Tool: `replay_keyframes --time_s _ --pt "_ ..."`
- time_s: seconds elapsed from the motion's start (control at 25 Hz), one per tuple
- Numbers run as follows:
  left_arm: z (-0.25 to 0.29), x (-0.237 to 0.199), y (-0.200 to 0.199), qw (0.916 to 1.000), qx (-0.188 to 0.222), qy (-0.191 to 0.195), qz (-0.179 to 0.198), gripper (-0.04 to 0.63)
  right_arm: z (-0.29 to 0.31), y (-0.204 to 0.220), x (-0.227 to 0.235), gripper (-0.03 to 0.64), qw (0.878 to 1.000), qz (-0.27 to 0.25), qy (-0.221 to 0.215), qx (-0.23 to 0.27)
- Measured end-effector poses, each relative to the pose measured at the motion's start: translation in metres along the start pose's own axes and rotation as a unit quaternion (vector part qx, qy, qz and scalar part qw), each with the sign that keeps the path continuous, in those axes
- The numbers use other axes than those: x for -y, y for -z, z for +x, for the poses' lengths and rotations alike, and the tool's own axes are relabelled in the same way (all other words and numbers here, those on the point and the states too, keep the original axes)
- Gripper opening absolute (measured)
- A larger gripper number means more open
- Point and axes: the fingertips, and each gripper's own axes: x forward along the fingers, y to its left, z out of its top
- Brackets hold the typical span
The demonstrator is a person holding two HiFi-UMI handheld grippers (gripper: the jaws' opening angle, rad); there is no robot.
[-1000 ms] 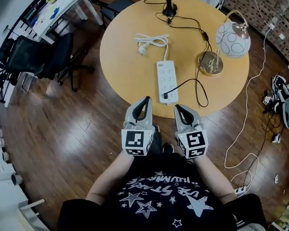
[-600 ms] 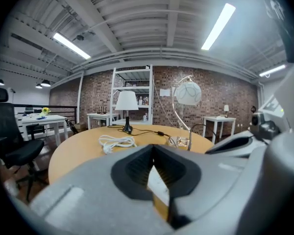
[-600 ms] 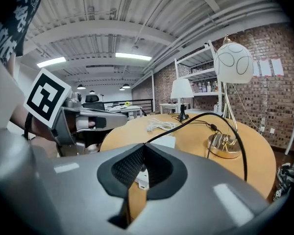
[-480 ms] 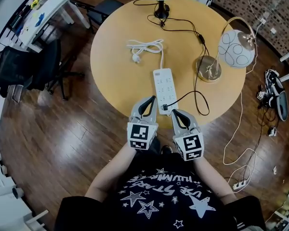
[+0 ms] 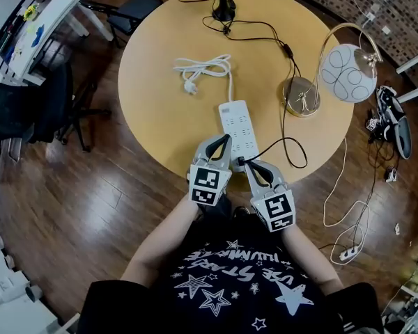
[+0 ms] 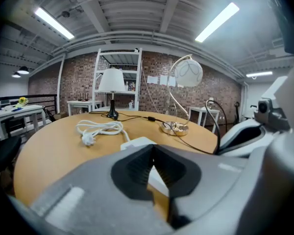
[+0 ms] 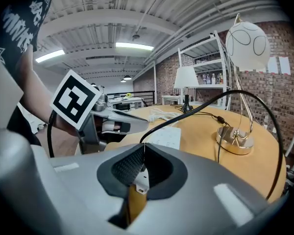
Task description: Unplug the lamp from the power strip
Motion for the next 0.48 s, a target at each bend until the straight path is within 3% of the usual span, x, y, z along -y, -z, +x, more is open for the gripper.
replay_keyframes --time_s 0.24,0.48 --pt "0.017 0.009 0.011 0.9978 -0.035 0.055 0.016 0.003 0.003 0.003 -0.008 0.018 1.000 -0.007 0.004 -0.010" --pt "0.027 0.013 0.020 0.9950 -0.060 0.077 0.021 0.004 0.000 0.003 -0.005 0.045 1.000 -0.012 0.015 -0.018"
